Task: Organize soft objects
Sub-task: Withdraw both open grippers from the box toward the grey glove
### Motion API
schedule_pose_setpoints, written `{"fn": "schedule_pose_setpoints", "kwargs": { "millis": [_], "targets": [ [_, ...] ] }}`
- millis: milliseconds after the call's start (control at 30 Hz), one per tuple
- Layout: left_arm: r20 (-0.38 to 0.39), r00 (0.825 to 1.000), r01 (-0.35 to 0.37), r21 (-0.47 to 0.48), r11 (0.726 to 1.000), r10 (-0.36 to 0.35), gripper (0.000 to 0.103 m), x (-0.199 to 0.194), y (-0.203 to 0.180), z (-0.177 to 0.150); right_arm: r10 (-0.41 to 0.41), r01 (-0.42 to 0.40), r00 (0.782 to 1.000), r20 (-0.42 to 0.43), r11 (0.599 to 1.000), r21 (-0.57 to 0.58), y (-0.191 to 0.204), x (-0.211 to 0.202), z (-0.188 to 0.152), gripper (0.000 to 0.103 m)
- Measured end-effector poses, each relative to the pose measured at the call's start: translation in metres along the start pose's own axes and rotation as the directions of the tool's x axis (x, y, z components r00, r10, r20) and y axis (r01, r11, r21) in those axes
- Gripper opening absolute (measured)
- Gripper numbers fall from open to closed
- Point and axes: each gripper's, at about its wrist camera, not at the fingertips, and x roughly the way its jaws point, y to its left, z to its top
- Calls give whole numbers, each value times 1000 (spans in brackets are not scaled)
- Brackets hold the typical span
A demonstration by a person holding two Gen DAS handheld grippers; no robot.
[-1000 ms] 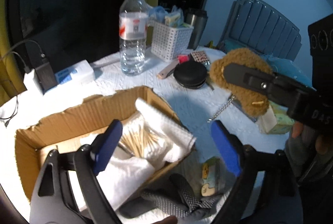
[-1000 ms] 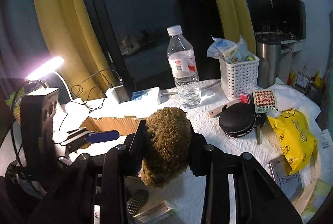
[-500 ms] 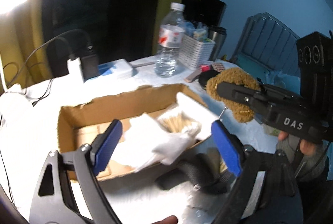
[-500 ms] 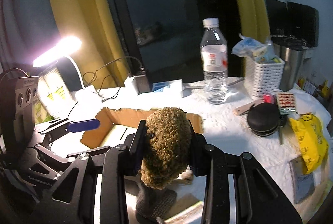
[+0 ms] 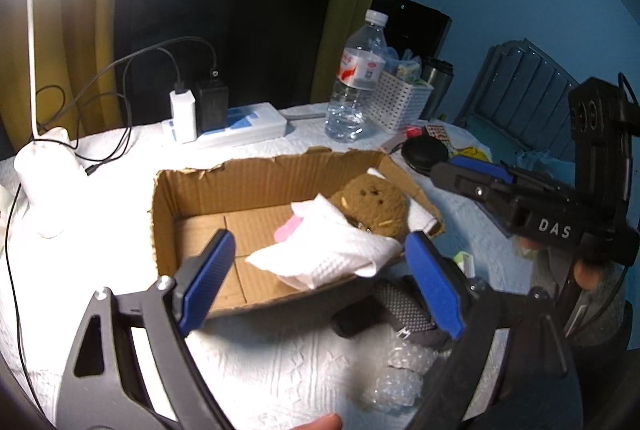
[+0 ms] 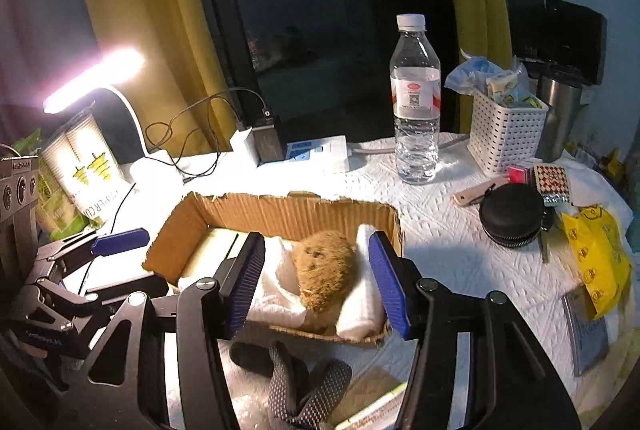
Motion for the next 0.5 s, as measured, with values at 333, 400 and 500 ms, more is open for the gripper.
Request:
{"fn": "schedule_pose_setpoints", "kwargs": {
  "millis": [333,400,500],
  "targets": [
    [-7,1000,31,11,999,-31,88,-6,-17,-18,-37,37,999,-14,999,18,-2,-22,-29,57],
    [-13,999,36,13,999,-36,88,-7,-21,-24,-40,40,999,-19,999,21,-2,-26,-36,57],
    [-25,999,40,20,999,-40,88,-6,-28,-32,-43,44,999,-25,999,25,-2,-31,-46,57]
  ]
}}
